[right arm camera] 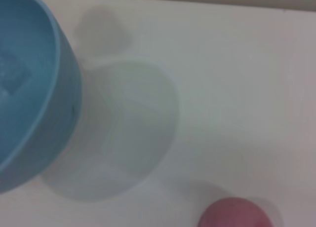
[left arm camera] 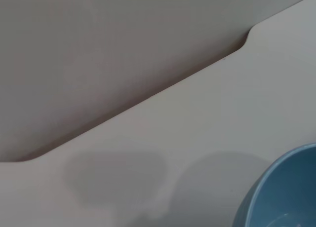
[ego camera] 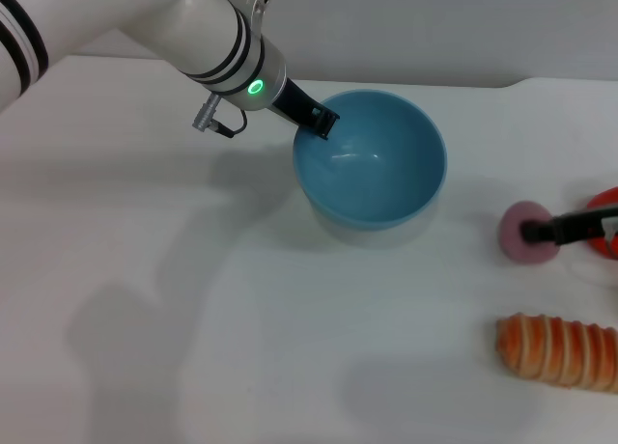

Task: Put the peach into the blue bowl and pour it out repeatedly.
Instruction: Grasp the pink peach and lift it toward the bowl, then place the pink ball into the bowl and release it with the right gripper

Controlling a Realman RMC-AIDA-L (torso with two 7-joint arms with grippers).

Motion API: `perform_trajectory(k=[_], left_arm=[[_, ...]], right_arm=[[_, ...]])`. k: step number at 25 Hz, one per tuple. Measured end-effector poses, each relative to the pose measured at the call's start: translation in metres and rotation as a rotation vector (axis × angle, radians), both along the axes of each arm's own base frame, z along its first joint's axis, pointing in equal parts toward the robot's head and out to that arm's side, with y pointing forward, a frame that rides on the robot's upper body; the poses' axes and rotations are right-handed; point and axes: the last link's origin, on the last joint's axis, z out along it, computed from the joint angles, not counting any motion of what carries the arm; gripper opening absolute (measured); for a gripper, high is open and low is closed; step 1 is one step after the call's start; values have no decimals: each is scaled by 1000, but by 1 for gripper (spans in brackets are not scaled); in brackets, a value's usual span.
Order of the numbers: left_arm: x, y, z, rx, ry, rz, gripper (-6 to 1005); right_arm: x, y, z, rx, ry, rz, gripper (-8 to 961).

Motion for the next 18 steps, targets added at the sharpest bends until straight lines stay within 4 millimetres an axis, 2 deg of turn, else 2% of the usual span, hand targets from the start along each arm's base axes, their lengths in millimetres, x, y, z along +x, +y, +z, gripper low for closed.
perform_trajectory(k=[4,7,10,11,12,13,16,17,18], left_arm=[[0,0,0,1,0,0,-2],[0,0,0,3,-1,-1,-2],[0,0,0,3,-2,-2,-2],[0,0,-1,1,-2,-3,-2],[2,-2,-4,-6,-1,-11,-1],[2,-2,-4,-6,-1,-11,-1],[8,-5,-12,-22,-9,-31,-1],[10,-6,-14,-28,-19,-31,-1],[10,-6,-14,-28,-19,-31,-1]], right_arm=[[-13,5,16,16,-3,51,266],[-31,7,33,31,18,111,252],[-62,9,47,28,80,201,238],[-75,9,51,22,105,236,234],[-99,9,53,-11,158,307,229],[-99,9,53,-11,158,307,225],[-124,9,47,-64,189,378,205],[-133,10,38,-101,183,402,197],[-133,10,38,-101,183,402,189]])
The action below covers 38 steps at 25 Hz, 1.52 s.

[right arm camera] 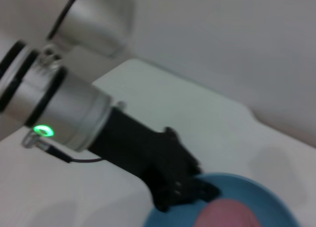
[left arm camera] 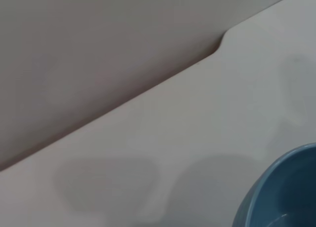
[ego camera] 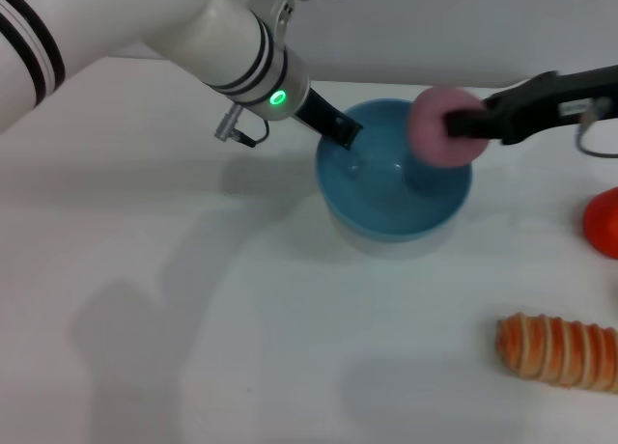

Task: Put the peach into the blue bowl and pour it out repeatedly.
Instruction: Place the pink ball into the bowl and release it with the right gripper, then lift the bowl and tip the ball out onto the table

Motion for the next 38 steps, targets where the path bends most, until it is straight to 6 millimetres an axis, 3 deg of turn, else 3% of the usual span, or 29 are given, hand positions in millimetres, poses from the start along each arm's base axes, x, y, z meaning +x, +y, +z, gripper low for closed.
perform_trajectory(k=[4,7,21,24,31,38], left_arm=[[-1,-5,-8,-14,-22,3,-1],[-2,-6,-8,-17,-25,10,-1],[-5,-6,-9,-11,-29,13,-2],[-6,-5,-9,-2,-30,5,-3],[7,0,-16,35,51,-181,-1],[41,13,-7,75,167,-374,-1]], right_arm=[[-1,4,-23,-56,-12,-18,156],[1,6,-28,-53,-14,-28,128],[15,6,-26,-13,-15,-32,544],[24,4,-16,40,-12,-44,557],[62,-19,18,255,183,-19,566],[147,-64,36,516,391,-140,567]])
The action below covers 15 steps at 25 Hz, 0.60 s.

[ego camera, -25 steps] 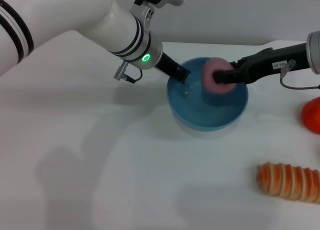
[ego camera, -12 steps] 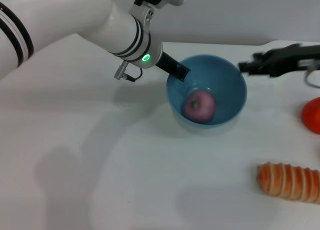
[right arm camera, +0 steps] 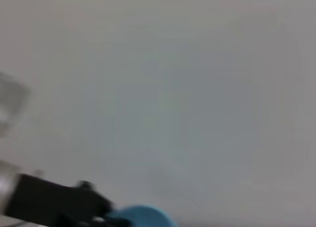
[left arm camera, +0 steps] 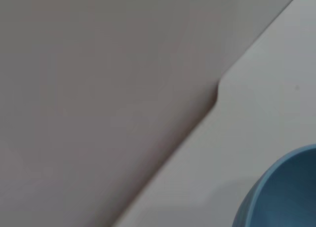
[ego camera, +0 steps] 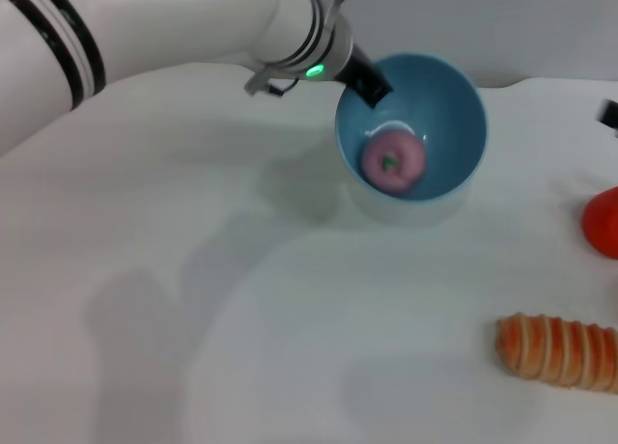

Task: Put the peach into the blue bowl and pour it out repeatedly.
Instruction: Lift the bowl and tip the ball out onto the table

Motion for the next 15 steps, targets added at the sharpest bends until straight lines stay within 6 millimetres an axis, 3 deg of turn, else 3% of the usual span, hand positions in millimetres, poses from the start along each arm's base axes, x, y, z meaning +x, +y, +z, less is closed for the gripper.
perform_trajectory(k=[6,9,15], left_arm=[[30,-5,-12,23,84,-247,-2],[38,-13,-23,29,157,-412,-2],[42,-28,-38,3,210,-641,-1]], right_arm=[[49,-46,-7,156,85,-105,567],[61,-63,-9,227,126,-131,567],[68,-74,-7,269,163,-163,567]])
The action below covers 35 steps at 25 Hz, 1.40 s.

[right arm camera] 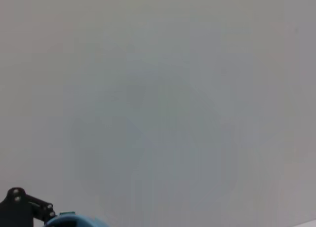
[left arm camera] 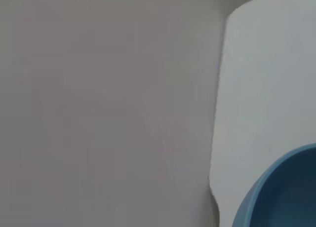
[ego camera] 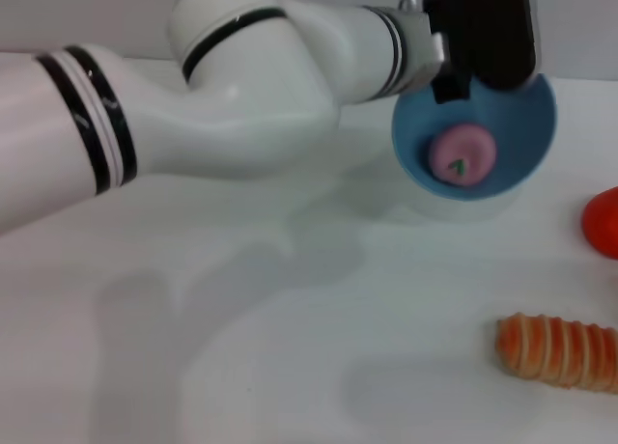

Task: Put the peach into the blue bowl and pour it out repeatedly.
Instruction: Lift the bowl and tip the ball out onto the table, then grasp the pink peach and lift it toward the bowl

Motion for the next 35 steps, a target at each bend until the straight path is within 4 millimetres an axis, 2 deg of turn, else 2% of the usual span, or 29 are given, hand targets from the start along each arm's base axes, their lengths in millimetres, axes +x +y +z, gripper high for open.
perform_trajectory(k=[5,9,22,29,33,35], left_arm=[[0,-17,-8,-16,55,-234,-1],[-4,-24,-6,36,51,-430,-2],[-20,-40,-9,115,55,-673,-2],[-25,-42,-8,125,24,-650,-2],[-27,-28,1,149,-105,-483,-1],[-30,-14,8,165,-208,-336,-1]], right_arm=[[-1,0,-2,0,7,2,567],[-3,4,-4,-3,18,9,567],[-7,9,-5,-2,26,22,566],[-9,11,-7,-6,36,26,566],[-9,12,-8,-40,81,14,566],[-8,12,-7,-94,105,5,566]])
